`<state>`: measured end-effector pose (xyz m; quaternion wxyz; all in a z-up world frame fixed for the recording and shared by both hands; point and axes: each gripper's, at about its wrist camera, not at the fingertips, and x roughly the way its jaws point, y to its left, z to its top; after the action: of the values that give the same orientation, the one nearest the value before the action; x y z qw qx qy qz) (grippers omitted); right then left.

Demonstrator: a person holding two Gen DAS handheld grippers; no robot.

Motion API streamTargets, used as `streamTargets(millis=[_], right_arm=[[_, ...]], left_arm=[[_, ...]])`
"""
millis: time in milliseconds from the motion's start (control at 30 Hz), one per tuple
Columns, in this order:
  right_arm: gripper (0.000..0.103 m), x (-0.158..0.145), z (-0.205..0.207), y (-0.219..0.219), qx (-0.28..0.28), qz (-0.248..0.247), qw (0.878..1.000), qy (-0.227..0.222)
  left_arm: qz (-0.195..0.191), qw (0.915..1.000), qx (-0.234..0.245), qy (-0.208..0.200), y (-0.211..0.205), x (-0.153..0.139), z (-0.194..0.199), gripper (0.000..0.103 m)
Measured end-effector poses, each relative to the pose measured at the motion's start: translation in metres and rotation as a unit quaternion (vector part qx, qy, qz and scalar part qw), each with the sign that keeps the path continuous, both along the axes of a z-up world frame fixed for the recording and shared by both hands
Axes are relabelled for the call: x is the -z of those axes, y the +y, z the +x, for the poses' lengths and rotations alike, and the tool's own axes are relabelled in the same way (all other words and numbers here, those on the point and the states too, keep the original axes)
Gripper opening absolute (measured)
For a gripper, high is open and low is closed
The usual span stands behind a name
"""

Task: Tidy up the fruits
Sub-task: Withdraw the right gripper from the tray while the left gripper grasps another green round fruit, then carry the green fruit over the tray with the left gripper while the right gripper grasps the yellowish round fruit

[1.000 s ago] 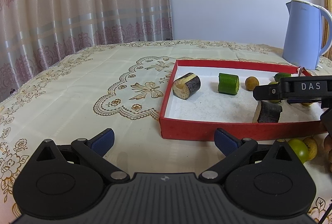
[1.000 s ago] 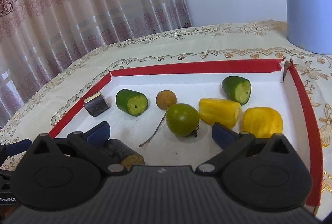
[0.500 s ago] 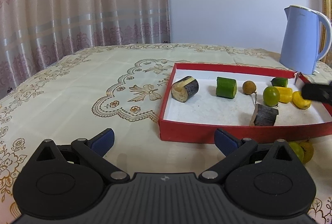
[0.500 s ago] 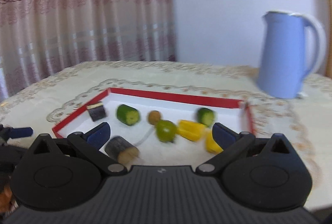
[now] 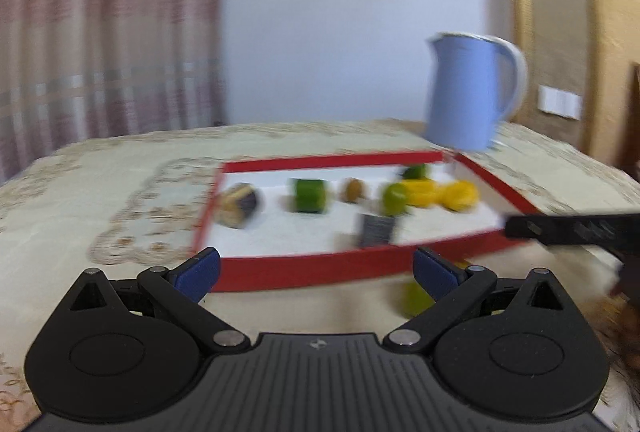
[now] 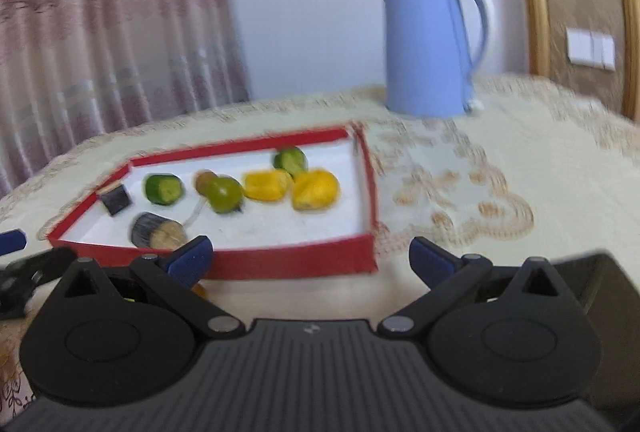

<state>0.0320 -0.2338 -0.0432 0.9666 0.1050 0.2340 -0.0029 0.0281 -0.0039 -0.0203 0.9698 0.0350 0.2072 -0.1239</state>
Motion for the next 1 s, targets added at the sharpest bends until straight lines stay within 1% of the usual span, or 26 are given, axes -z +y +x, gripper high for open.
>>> streamTargets(millis=[67, 167, 200, 233, 267, 333, 400, 433, 500, 533, 600, 667, 900, 1000], right_arm=[[0.103, 0.004, 0.002, -0.01, -0.001, 0.035, 0.999, 0.006], [0.103, 0.012, 0.003, -0.026, 0.018, 0.092, 0.995, 0.017], [0.103, 0.015, 0.001, -0.032, 0.023, 0.116, 0.993, 0.011], [0.103, 0.016, -0.001, -0.035, 0.024, 0.13, 0.991, 0.003], [0.103, 0.017, -0.002, -0.036, 0.025, 0.135, 0.991, 0.0], [0.103, 0.017, -0.002, -0.037, 0.025, 0.138, 0.99, -0.002], [0.103, 0.017, -0.001, -0.035, 0.021, 0.136, 0.99, 0.0], [0.103, 0.017, -0.001, -0.035, 0.02, 0.135, 0.991, 0.001], [0.103, 0.016, 0.001, -0.035, 0.017, 0.135, 0.991, 0.003], [0.103, 0.016, 0.001, -0.035, 0.016, 0.136, 0.991, 0.002], [0.103, 0.017, 0.001, -0.037, 0.013, 0.141, 0.99, 0.001], [0.103, 0.017, 0.001, -0.037, 0.012, 0.145, 0.989, 0.0], [0.103, 0.018, 0.0, -0.038, 0.012, 0.146, 0.989, 0.0], [0.103, 0.017, 0.001, -0.037, 0.007, 0.146, 0.989, 0.0]], left_arm=[[0.021, 0.9995, 0.024, 0.004, -0.014, 0.003, -0.001, 0.102], [0.059, 0.9962, 0.065, -0.006, -0.035, 0.006, -0.003, 0.102], [0.068, 0.9949, 0.074, -0.009, -0.04, 0.007, -0.003, 0.102], [0.075, 0.9937, 0.082, -0.012, -0.044, 0.007, -0.003, 0.102], [0.082, 0.9927, 0.088, -0.013, -0.048, 0.008, -0.002, 0.102], [0.09, 0.9915, 0.094, -0.009, -0.053, 0.01, 0.001, 0.095], [0.096, 0.9902, 0.1, 0.007, -0.055, 0.012, 0.006, 0.082], [0.099, 0.9899, 0.101, 0.016, -0.056, 0.014, 0.009, 0.077], [0.1, 0.9894, 0.1, 0.033, -0.057, 0.017, 0.013, 0.055], [0.096, 0.9891, 0.102, 0.044, -0.057, 0.018, 0.016, 0.052], [0.082, 0.9892, 0.105, 0.062, -0.051, 0.019, 0.019, 0.039], [0.066, 0.9889, 0.111, 0.074, -0.048, 0.019, 0.022, 0.033], [0.045, 0.9897, 0.11, 0.08, -0.045, 0.017, 0.027, 0.032], [0.041, 0.9918, 0.1, 0.068, -0.042, 0.015, 0.023, 0.032]])
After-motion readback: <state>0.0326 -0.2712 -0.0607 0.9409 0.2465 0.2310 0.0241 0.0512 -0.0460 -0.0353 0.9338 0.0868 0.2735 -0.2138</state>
